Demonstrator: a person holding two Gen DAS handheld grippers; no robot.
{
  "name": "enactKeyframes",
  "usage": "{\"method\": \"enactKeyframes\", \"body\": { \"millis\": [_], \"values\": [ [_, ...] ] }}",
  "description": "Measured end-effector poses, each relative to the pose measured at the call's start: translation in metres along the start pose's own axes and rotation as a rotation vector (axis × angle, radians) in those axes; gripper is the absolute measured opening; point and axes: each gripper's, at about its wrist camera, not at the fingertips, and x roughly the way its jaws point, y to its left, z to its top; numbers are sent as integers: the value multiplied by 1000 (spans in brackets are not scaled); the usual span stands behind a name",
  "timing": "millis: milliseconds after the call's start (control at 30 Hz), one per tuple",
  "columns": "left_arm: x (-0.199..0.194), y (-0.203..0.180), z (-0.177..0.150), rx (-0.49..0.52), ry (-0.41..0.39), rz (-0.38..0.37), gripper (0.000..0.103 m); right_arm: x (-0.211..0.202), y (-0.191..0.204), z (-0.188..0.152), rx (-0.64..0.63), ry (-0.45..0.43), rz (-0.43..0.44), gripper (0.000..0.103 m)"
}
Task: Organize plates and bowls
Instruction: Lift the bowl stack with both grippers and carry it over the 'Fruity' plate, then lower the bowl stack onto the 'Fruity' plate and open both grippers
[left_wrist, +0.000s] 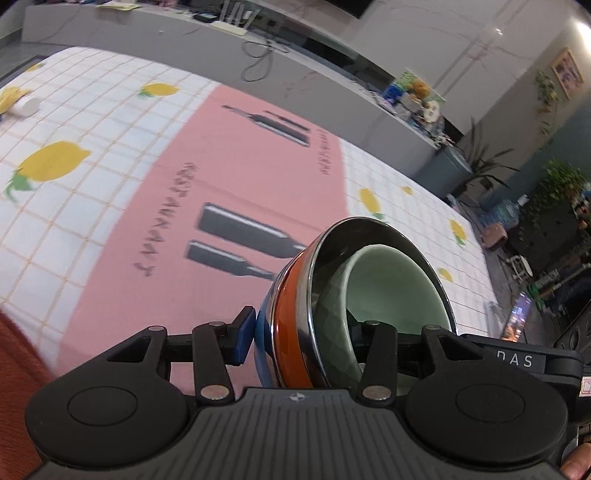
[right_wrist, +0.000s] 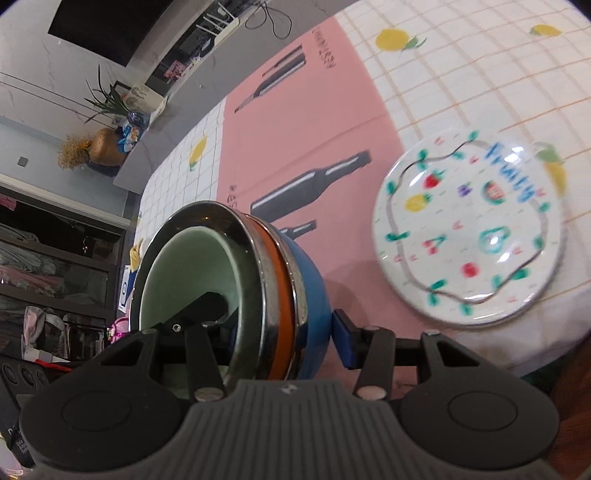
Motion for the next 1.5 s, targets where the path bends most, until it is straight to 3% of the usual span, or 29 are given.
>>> {"method": "enactKeyframes", "body": {
  "millis": [367, 500, 900, 1500],
  "values": [
    [40, -66, 4, 39, 42, -104, 51, -64, -45, 39, -12, -99, -46, 48],
    [61, -79, 2, 40, 67, -118, 51, -73, -63, 53, -19, -99, -64, 48],
    [93, -79, -14, 46, 115, -67, 51, -46, -106, 56, 8, -68, -43, 47],
    [99, -76, -11, 34, 111, -34, 50, -33, -105, 60, 7, -48, -44, 48]
  ]
}}
